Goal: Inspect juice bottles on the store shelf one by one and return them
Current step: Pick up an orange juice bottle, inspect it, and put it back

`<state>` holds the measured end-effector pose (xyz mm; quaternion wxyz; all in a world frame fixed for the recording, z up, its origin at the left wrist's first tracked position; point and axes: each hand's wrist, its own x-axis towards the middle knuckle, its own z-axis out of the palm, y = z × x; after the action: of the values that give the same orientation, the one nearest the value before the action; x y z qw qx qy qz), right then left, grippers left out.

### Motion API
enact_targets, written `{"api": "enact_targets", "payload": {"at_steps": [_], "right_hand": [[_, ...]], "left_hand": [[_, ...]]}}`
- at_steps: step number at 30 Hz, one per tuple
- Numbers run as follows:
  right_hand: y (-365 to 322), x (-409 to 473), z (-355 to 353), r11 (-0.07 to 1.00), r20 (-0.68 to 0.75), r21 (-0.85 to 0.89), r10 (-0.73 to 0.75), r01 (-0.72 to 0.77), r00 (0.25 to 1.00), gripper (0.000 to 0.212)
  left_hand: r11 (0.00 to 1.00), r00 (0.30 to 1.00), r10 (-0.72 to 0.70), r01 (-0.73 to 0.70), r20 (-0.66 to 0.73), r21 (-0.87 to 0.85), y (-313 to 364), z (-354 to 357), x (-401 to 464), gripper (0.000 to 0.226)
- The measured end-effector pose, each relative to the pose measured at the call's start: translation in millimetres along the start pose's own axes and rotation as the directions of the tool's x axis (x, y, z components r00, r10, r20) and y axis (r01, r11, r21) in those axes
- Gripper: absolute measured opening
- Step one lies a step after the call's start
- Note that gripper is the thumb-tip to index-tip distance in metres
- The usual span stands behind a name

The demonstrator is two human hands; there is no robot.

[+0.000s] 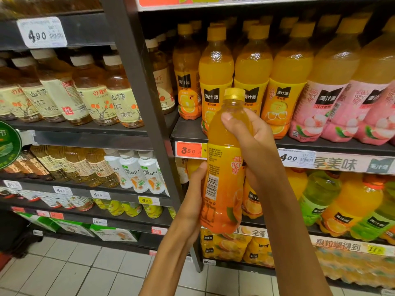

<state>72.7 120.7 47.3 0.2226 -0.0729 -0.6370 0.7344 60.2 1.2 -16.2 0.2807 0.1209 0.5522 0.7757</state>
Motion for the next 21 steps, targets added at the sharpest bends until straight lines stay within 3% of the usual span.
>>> {"api": "enact_targets", "payload": {"at_steps": [2, 7, 10, 13, 18, 21], "right_hand": [[0.5, 1.1, -2.7, 0.999, 0.035, 0.036, -0.02, 0.018, 0.999, 0.039], [-0.2, 0.5, -5.1, 0.987, 0.082, 0.152, -0.058, 0.045, 0.995, 0.052], [-0.6, 0.7, -4.7, 0.978, 0.08, 0.196, -0.084, 0.067, 0.993, 0.044], [-0.4, 3.1, -3.8, 0.988, 0.078, 0.126, -0.1, 0.09, 0.992, 0.035], [1.9, 8.2, -8.5, 0.994, 0.092, 0.064, -0.089, 0.083, 0.992, 0.036], [5.4, 6.2, -9.5, 0.996, 0.1, 0.067, -0.072, 0.066, 0.992, 0.029]], "left_hand": [[0.999, 0.999, -0.027, 0.028, 0.025, -0.045, 0.6, -1.4, 1.9, 0.046], [0.995, 0.986, -0.076, 0.083, 0.148, -0.046, 0.0, -4.8, 3.6, 0.056], [0.999, 0.993, -0.041, 0.039, 0.107, 0.025, 4.0, -2.2, 3.5, 0.064], [0.997, 0.998, 0.007, -0.012, 0.054, 0.081, 6.8, 2.8, 0.9, 0.073], [0.971, 0.998, 0.042, -0.051, 0.042, 0.233, 7.4, -3.1, 2.6, 0.051], [0.949, 0.996, 0.043, -0.064, 0.076, 0.309, 7.1, -9.2, 3.1, 0.055]]}}
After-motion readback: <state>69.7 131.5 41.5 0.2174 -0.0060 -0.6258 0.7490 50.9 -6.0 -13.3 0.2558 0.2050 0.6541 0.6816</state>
